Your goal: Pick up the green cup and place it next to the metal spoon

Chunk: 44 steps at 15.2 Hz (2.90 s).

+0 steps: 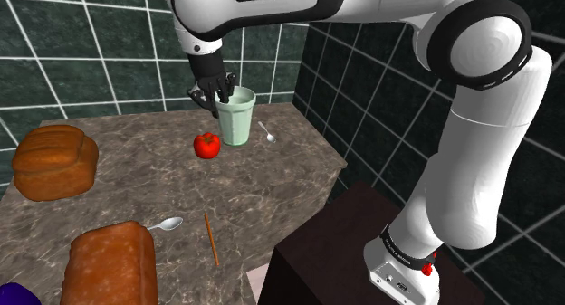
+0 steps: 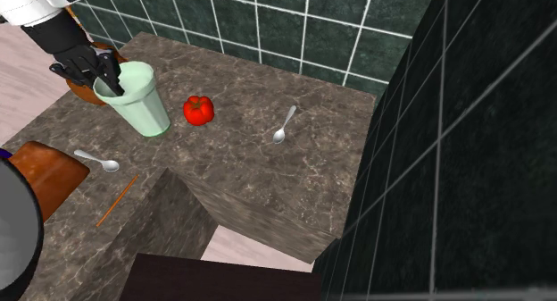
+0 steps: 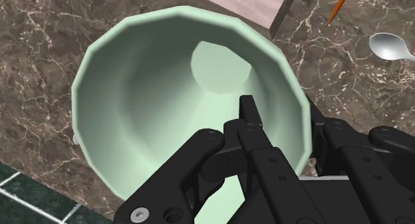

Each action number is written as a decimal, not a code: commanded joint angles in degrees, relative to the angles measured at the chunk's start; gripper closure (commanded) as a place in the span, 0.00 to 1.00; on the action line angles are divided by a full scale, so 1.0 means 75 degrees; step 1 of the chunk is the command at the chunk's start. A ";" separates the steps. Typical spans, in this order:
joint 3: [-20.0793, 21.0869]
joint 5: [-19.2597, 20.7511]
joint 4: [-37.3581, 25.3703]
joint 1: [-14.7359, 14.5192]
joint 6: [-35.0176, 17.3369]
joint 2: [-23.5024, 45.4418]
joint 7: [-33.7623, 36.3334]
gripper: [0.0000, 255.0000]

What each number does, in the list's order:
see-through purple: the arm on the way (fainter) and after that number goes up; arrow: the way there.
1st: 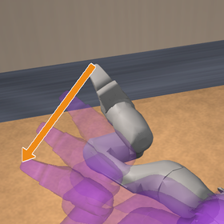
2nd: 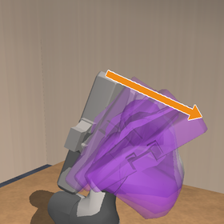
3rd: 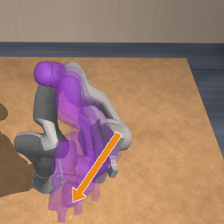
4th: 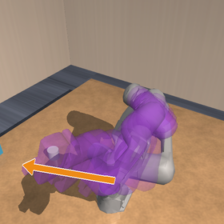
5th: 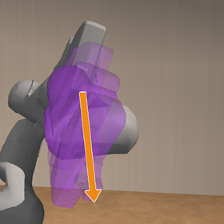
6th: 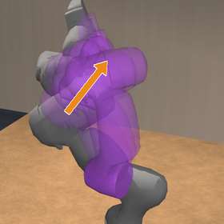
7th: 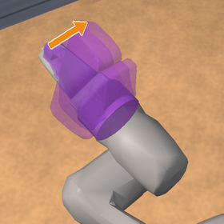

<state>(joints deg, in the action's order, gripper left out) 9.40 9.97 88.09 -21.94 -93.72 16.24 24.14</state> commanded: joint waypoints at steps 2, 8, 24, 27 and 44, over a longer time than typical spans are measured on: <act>0.0181 0.0071 -0.1097 -0.0429 0.0433 0.0745 0.0526 1.00; 0.0165 0.0083 -0.0521 -0.0406 -0.0165 0.0771 0.0598 1.00; 0.0120 0.0198 0.0583 -0.0378 -0.1619 0.1143 0.0809 1.00; 0.0107 0.0230 0.0730 -0.0379 -0.1873 0.1255 0.0852 1.00; 0.0012 0.0435 0.1216 -0.0415 -0.3084 0.2005 0.1083 1.00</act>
<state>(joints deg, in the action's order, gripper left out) 9.52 13.17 97.08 -25.08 -116.55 31.18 32.25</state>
